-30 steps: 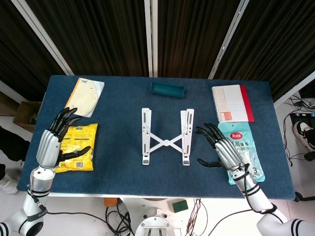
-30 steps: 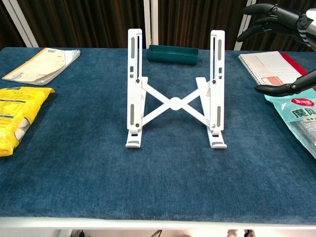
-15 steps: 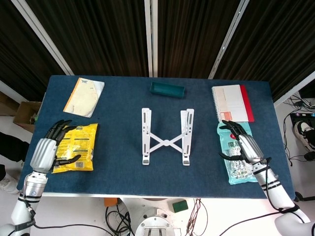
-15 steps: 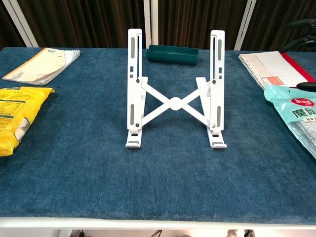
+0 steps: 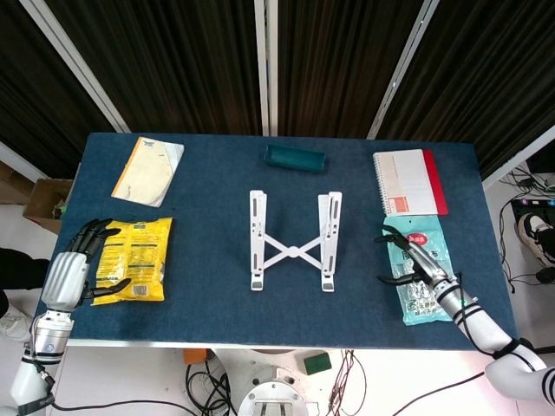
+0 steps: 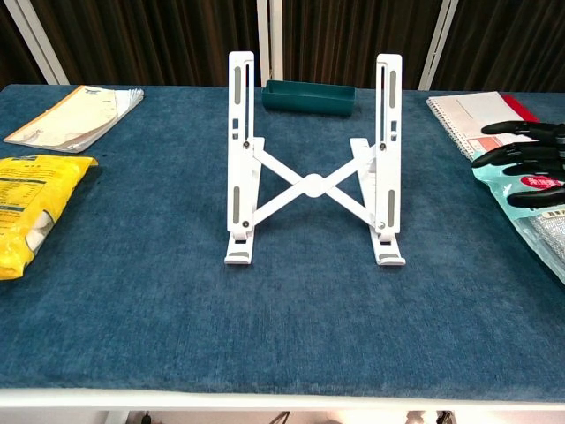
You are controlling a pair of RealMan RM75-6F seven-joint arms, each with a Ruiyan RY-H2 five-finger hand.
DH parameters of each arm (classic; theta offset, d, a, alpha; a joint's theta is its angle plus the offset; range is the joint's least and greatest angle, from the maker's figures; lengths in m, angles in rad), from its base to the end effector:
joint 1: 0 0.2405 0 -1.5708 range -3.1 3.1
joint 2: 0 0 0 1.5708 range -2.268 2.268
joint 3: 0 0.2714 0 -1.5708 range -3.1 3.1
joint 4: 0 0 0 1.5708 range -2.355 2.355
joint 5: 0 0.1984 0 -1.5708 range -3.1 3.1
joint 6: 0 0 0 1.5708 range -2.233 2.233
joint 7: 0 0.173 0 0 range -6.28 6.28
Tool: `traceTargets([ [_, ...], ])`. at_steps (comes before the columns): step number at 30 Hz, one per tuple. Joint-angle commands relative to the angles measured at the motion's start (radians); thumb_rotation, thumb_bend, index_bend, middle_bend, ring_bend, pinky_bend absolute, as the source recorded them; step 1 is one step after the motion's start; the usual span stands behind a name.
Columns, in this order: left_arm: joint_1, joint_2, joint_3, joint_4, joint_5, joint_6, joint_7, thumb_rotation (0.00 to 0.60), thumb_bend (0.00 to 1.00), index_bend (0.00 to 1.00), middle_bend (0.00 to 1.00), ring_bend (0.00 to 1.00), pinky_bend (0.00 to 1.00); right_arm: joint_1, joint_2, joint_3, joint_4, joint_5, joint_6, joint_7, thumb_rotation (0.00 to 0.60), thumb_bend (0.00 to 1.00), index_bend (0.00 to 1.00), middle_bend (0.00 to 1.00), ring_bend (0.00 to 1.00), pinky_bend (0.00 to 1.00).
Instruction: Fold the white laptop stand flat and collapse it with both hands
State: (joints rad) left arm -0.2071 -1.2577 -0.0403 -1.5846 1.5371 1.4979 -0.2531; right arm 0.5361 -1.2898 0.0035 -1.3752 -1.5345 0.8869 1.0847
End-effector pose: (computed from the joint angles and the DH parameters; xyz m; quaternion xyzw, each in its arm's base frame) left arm -0.2797 0.2435 0.1310 -0.5556 -0.4494 -0.5236 0.4638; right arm -0.2801 -0.3235 0.0450 0.5025 -0.7214 0.4277 0.2101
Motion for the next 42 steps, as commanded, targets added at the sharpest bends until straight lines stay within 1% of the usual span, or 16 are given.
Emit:
traceTargets([
  [1,0.002,0.001,-0.003,0.001,-0.001,0.003,-0.004,0.6,0.06,0.22,0.11,0.07,0.15,0.026,-0.04,0.011,0.002,-0.008,-0.015,-0.005,0.6,0.16,0.05,0.2,0.05,0.05],
  [7,0.01,0.002,-0.006,0.006,0.005,0.011,-0.01,0.6,0.06,0.22,0.11,0.07,0.15,0.074,-0.094,0.026,-0.036,-0.031,-0.022,-0.05,0.6,0.17,0.05,0.19,0.05,0.05],
  [15,0.025,0.003,-0.007,0.014,0.012,0.029,-0.021,0.6,0.06,0.22,0.11,0.07,0.15,0.132,-0.172,0.05,-0.061,-0.002,-0.071,-0.131,0.6,0.18,0.05,0.19,0.05,0.05],
  [19,0.031,0.007,-0.007,0.019,0.014,0.035,-0.028,0.6,0.06,0.22,0.11,0.07,0.15,0.146,-0.192,0.053,-0.071,0.008,-0.081,-0.156,0.6,0.18,0.05,0.19,0.05,0.05],
  [23,0.035,0.013,-0.006,0.024,0.018,0.036,-0.031,0.6,0.06,0.22,0.11,0.07,0.15,0.132,-0.159,0.025,-0.096,-0.007,-0.06,-0.164,0.6,0.18,0.04,0.19,0.05,0.05],
  [27,0.038,0.017,-0.009,0.037,0.01,0.031,-0.054,0.6,0.06,0.22,0.11,0.07,0.15,0.086,-0.063,-0.018,-0.121,-0.034,0.005,-0.134,0.6,0.18,0.04,0.19,0.05,0.05],
  [30,0.029,0.021,-0.012,0.047,0.001,0.005,-0.091,0.6,0.06,0.22,0.11,0.07,0.15,0.059,0.003,-0.026,-0.131,-0.03,0.048,-0.084,0.6,0.18,0.04,0.19,0.05,0.05],
  [32,0.017,0.025,-0.014,0.052,-0.001,-0.018,-0.108,0.6,0.06,0.22,0.11,0.07,0.15,0.054,0.03,-0.01,-0.133,-0.014,0.065,-0.033,0.6,0.18,0.04,0.19,0.05,0.05],
  [35,-0.003,0.029,-0.02,0.054,0.003,-0.045,-0.119,0.6,0.06,0.22,0.11,0.07,0.15,0.073,0.036,0.03,-0.122,0.013,0.06,0.032,0.6,0.18,0.04,0.19,0.05,0.05],
  [38,-0.032,0.036,-0.03,0.05,0.001,-0.086,-0.165,0.6,0.05,0.22,0.11,0.07,0.15,0.133,0.012,0.079,-0.091,0.051,-0.015,0.07,0.6,0.18,0.04,0.19,0.05,0.05],
  [42,-0.084,0.047,-0.046,0.062,-0.001,-0.16,-0.286,0.6,0.01,0.21,0.11,0.07,0.15,0.234,-0.061,0.137,-0.02,0.101,-0.147,0.08,0.6,0.18,0.04,0.19,0.05,0.05],
])
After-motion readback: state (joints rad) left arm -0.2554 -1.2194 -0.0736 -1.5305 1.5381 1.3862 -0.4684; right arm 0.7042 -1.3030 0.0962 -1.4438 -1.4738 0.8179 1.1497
